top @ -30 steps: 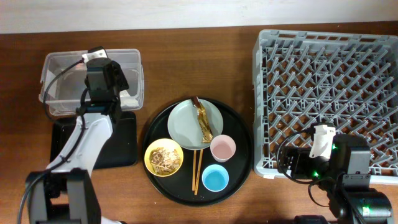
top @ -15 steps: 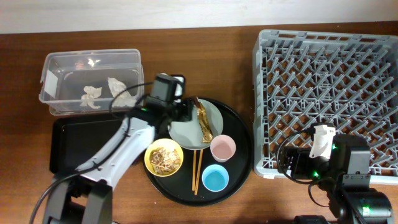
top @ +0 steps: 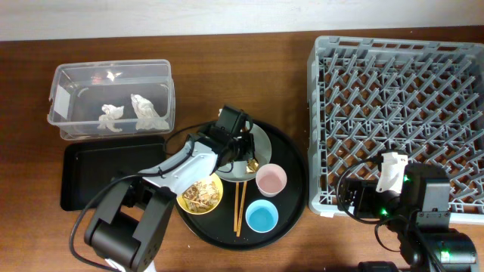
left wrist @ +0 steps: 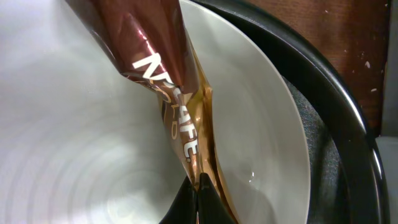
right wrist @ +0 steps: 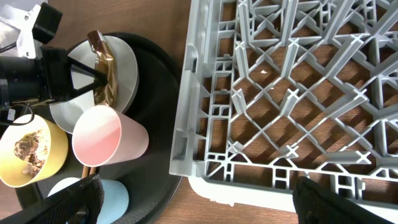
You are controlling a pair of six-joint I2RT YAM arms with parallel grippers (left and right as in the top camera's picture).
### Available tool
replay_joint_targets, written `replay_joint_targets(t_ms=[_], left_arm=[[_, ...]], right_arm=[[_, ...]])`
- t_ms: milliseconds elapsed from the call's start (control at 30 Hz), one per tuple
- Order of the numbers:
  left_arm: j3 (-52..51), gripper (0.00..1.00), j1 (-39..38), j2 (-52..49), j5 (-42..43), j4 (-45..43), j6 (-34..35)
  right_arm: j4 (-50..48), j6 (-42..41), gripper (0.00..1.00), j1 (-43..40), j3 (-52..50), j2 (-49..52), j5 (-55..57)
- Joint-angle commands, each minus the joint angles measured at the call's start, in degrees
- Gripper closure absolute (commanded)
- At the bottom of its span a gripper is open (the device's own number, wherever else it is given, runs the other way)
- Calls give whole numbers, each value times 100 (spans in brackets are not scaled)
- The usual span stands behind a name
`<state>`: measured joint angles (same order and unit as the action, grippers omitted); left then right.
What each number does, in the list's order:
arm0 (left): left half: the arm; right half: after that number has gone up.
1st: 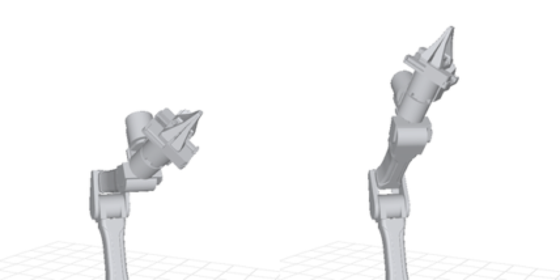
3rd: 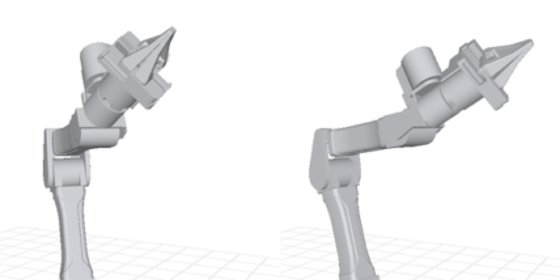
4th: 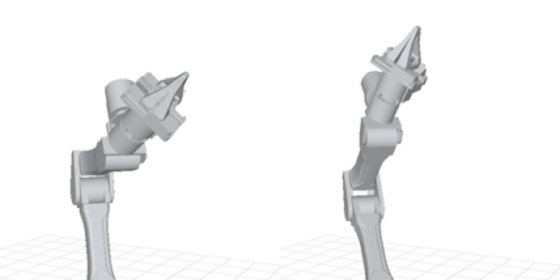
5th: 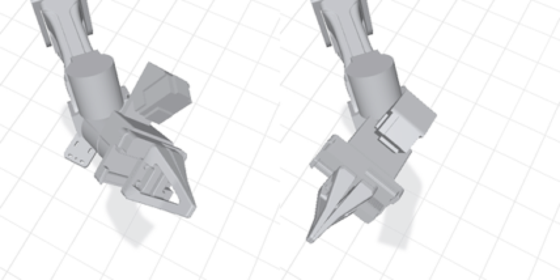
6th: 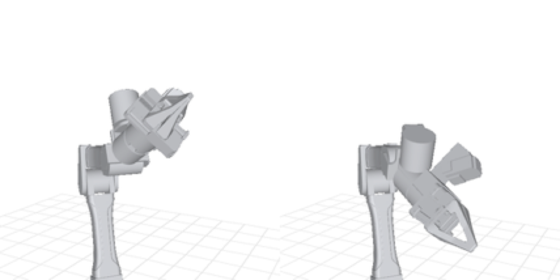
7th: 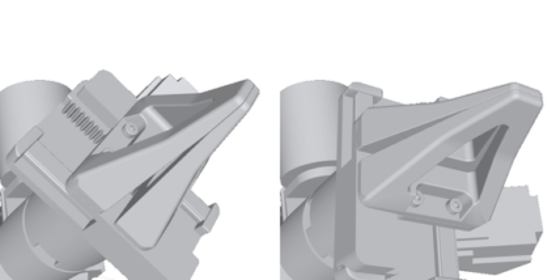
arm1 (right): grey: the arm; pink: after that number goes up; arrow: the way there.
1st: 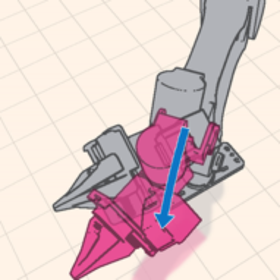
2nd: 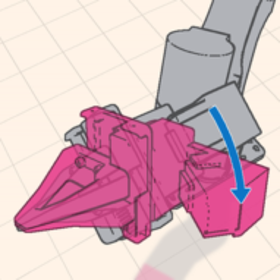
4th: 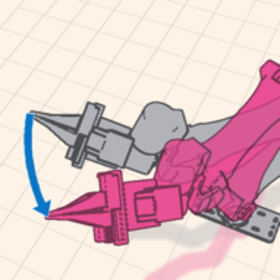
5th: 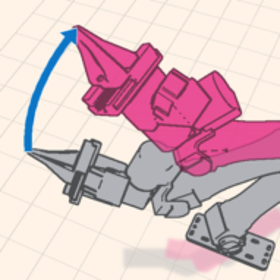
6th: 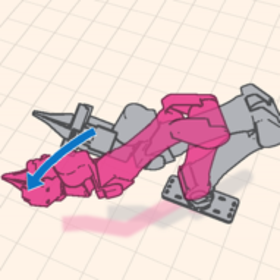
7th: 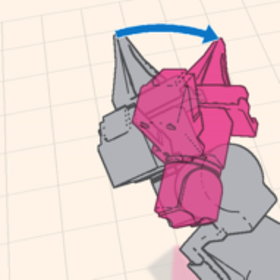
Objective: Sort waste into correct bins and load items into the dishwasher rack
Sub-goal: 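Drop the gold wrapper and tissue into the clear bin with left gripper, then grasp the pink cup with the left gripper and lift it toward the right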
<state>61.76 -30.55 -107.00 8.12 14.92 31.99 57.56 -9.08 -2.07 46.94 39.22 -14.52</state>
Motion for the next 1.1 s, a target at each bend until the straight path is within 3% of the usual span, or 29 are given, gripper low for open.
replay_joint_targets(t_ms=[0,167,267,400,633,700,800,900,967,1000,1067], left_arm=[[28,100,251,400,-107,109,-280],[28,100,1139,1676,-446,149,-1545],[28,100,1934,1971,-1462,-153,-1543],[26,100,2826,1768,-1652,-951,-1539],[28,89,3211,916,-2127,-1880,-1543],[28,67,3211,927,-2122,-1971,-1543],[28,62,3204,1075,-2044,-1902,-1582],[28,59,3021,1591,-1648,-887,-1871],[28,37,2662,1947,-1646,304,-1862],[28,3,2315,2142,-1648,1320,-1862],[28,1,1961,2186,-1530,2218,-1860]], right_arm=[[13,-39,2,-17,98,-11,-26],[13,-42,2,-17,98,-11,-26],[13,-42,2,-17,98,-11,-28],[13,-42,2,-17,98,-11,-28],[13,-42,2,-17,98,-11,-28],[13,-42,2,-17,98,-11,-28],[13,-42,2,-17,98,-11,-26],[13,-42,2,-17,98,-11,-26],[11,-42,2,-17,98,-11,-26],[13,-42,2,-17,98,-11,-26],[13,-42,2,-17,98,-11,-28]])
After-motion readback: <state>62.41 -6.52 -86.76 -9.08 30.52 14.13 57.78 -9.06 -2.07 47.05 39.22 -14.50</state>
